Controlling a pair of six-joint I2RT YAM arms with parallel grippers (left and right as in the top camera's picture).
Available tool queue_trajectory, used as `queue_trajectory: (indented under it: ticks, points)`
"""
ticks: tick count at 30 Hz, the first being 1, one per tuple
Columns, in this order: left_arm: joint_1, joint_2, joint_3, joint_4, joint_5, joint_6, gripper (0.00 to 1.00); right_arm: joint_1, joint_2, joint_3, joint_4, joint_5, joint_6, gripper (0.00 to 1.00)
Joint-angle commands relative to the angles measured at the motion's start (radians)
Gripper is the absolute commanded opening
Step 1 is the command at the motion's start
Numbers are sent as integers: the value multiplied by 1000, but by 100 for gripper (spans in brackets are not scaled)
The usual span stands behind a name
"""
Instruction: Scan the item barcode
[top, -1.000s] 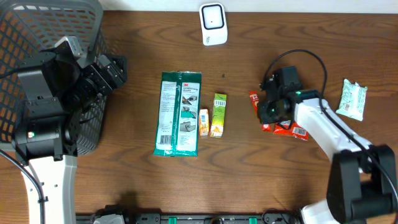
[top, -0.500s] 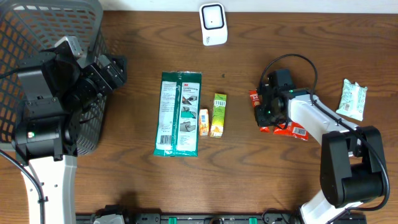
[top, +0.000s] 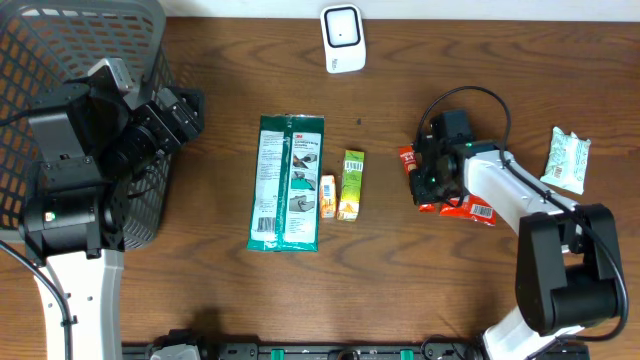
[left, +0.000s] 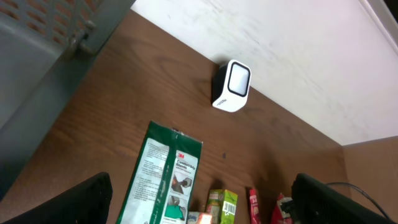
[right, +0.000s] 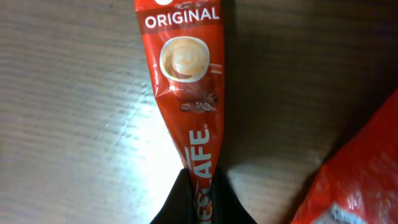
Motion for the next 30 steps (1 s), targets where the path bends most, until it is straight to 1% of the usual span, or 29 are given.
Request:
queue_trajectory:
  ticks: [1, 5, 7, 13, 16, 21, 23, 25, 30]
  points:
    - [4, -1, 13, 3, -9, 6, 93, -8, -100, 72, -37, -25, 63, 1]
    - [4, -1, 13, 3, -9, 6, 93, -8, -142, 212, -203, -24, 77, 1]
    - [4, -1, 13, 3, -9, 6, 93, -8, -137, 336, -324, -24, 77, 1]
    - [4, -1, 13, 3, -9, 6, 93, -5, -87, 718, -594, -23, 93, 1]
    - [4, -1, 13, 3, -9, 6, 93, 9, -8, 955, -724, -24, 122, 1]
    - [4, -1, 13, 3, -9, 6, 93, 32, 222, 1375, -950, -24, 129, 1]
    - [4, -1, 13, 3, -9, 6, 93, 40, 314, 1495, -977, -21, 121, 1]
    - [4, -1, 13, 3, -9, 6, 93, 43, 390, 1568, -958, -21, 98, 1]
    - [4, -1, 13, 3, -9, 6, 93, 64, 516, 1585, -776, -21, 69, 1]
